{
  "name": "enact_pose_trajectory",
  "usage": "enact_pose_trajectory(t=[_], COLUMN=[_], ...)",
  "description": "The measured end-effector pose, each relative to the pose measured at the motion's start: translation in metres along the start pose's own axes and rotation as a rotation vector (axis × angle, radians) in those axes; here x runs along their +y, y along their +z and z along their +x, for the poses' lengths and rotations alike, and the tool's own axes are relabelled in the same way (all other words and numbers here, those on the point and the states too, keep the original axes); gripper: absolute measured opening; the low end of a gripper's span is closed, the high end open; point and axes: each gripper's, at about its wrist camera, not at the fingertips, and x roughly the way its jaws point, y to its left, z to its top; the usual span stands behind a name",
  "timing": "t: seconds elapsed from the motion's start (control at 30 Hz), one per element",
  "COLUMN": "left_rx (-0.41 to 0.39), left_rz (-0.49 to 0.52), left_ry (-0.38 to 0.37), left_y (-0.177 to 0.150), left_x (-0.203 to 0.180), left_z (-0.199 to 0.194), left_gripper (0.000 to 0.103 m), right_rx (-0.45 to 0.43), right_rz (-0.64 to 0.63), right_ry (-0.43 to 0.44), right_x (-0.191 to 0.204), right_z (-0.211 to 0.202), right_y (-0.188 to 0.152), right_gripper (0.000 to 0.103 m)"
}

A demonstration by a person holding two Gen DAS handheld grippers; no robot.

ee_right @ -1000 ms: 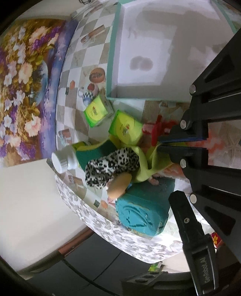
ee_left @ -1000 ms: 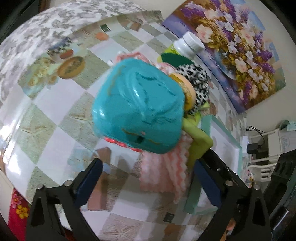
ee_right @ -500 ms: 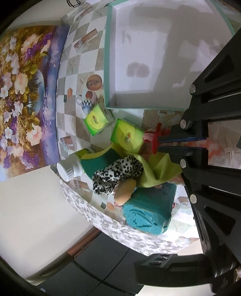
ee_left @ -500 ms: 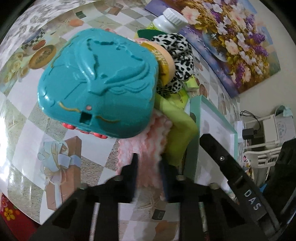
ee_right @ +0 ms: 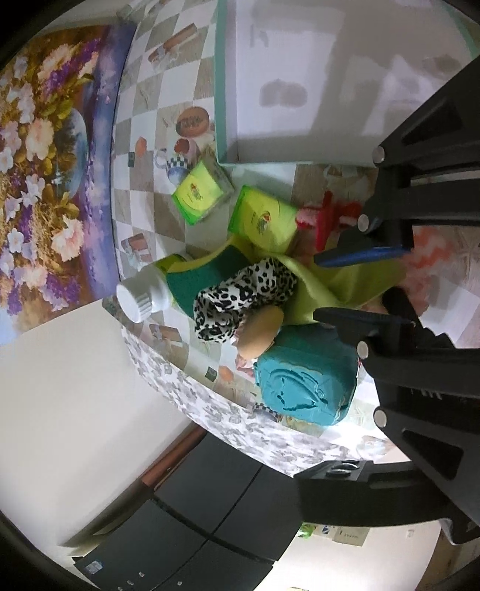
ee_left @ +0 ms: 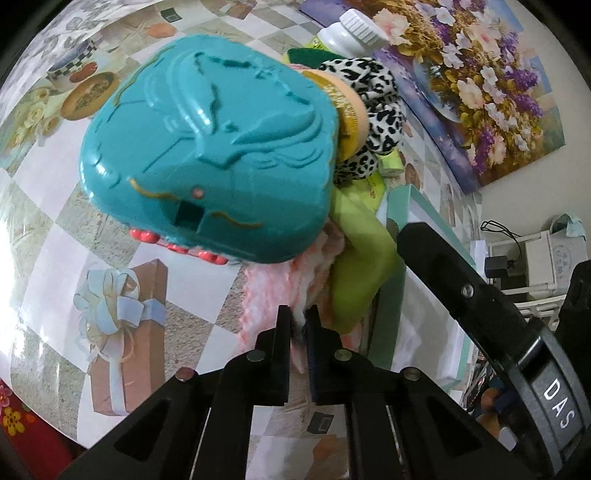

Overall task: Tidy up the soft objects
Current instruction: 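Close left gripper on pink knitted towel while right gripper closes on yellow-green cloth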

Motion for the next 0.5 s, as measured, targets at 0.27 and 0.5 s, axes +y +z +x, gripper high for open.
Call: enact_pose_trajectory(t=[0.27,0.5], left_rx=[0.015,0.024], left_rz=[0.007,0.009], left_ry=[0.037,0.052], left_y=[-0.002,-0.002], left_x=[0.002,0.001], left_z=[0.0,0.002], left_gripper=[0.007,0.007], right_rx=[0.055,0.086], right_rz=[-0.006,-0.029], right_ry=[0.0,-0.046], right_x=[0.006,0.007], right_z=[0.023,0.034], right_y=[0.002,0.0], right_gripper=[0.026,0.025])
